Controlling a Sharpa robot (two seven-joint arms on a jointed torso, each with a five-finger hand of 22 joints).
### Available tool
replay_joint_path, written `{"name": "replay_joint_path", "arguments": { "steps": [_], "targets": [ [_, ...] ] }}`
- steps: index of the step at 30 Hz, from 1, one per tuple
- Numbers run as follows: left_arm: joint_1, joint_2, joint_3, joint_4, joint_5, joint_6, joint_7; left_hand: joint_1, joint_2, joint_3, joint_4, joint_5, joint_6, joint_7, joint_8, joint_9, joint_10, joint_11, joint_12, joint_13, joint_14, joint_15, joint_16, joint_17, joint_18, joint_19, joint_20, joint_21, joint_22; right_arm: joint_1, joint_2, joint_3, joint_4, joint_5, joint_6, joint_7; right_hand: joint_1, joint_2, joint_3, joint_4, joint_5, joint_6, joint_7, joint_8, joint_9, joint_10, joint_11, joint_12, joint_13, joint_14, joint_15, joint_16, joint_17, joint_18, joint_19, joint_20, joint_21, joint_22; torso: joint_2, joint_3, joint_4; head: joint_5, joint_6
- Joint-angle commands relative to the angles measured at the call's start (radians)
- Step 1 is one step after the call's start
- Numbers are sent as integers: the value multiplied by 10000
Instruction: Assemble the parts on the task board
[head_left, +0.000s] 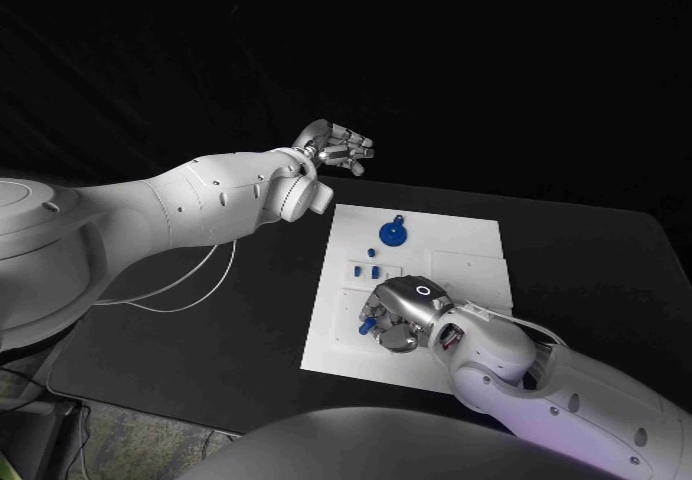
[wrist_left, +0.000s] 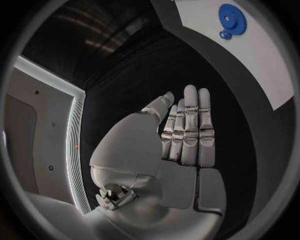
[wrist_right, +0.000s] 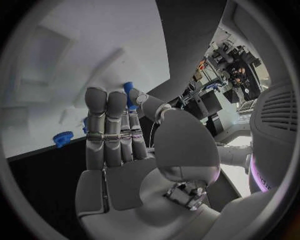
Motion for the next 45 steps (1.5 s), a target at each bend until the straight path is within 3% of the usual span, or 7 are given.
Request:
{"name": "replay_joint_path", "arguments": {
  "steps": [1,8,24,41,42,43,45],
  "targets": [
    [5,19,9,17,45,86,43,-73,27,-10,71,-33,-58,-4,-3,13,-56,-5,25,-13,-16,52,-34,8,53,-36,14,-23,-9,-12,48,-14,-30,-344,337,-107,-13,55,37,-13,-54,75,-23,38,23,56,20,27,5,31,-18,43,9,183,420,-69,13,3,1,-4,10,4,0],
    [5,19,9,10,45,91,32,-86,37,-14,99,-33,-61,-2,-3,13,-61,-2,26,-13,-15,55,-34,7,51,-34,18,-23,-19,-11,139,-58,-88,-425,450,-98,-87,33,-96,39,-43,41,-20,34,8,8,21,24,2,1,-9,19,-6,194,402,-59,-154,-70,0,-7,5,-5,0],
    [5,26,9,-2,53,103,24,-176,55,-25,203,-79,-75,-15,-5,13,-81,-4,25,-13,-13,62,-32,8,44,-26,32,-41,-91,-11,186,-98,-117,-168,-66,-24,-310,-7,-2254,541,-170,-450,-42,26,-83,-137,36,9,-13,74,11,-83,-108,137,442,-62,-354,-229,3,8,1,10,0],
    [5,13,9,-8,69,100,7,-134,6,-10,362,-171,-83,-11,-2,14,-105,0,57,-13,-14,66,-29,6,31,49,32,-29,-532,-12,140,-100,-95,-141,-474,-94,-172,-294,-2466,380,-140,-807,44,8,-100,-207,76,14,-8,65,49,-115,-96,152,432,-26,-367,-281,0,3,-1,-9,0],
    [5,10,9,-8,69,99,5,-134,6,-10,362,-171,-83,-11,-2,14,-105,0,57,-13,-14,66,-29,6,31,49,32,-29,-532,-12,135,-100,-93,-130,-499,-87,-214,-370,-2496,373,-103,-896,39,13,-96,-233,83,16,-7,53,56,-120,-104,160,437,-13,-324,-260,0,3,-3,-8,0],
    [5,8,9,-7,69,98,3,-134,6,-10,362,-171,-83,-11,-2,14,-105,0,57,-13,-14,66,-29,6,31,49,32,-29,-532,-12,130,-101,-89,-121,-531,-80,-414,-576,-2693,420,614,-1021,13,17,-97,-300,102,19,-6,29,70,-128,-109,171,421,0,-363,-279,1,4,-5,-7,0],
    [5,7,8,-6,69,98,0,-134,6,-10,362,-171,-83,-11,-2,14,-105,0,57,-13,-14,66,-29,6,31,49,32,-29,-532,-12,123,-101,-80,-109,-581,-71,-398,-619,-3062,429,806,-1209,-7,33,-85,-361,111,26,-3,24,81,-114,-119,200,424,23,-380,-286,0,6,-5,-15,0]
  ]
}}
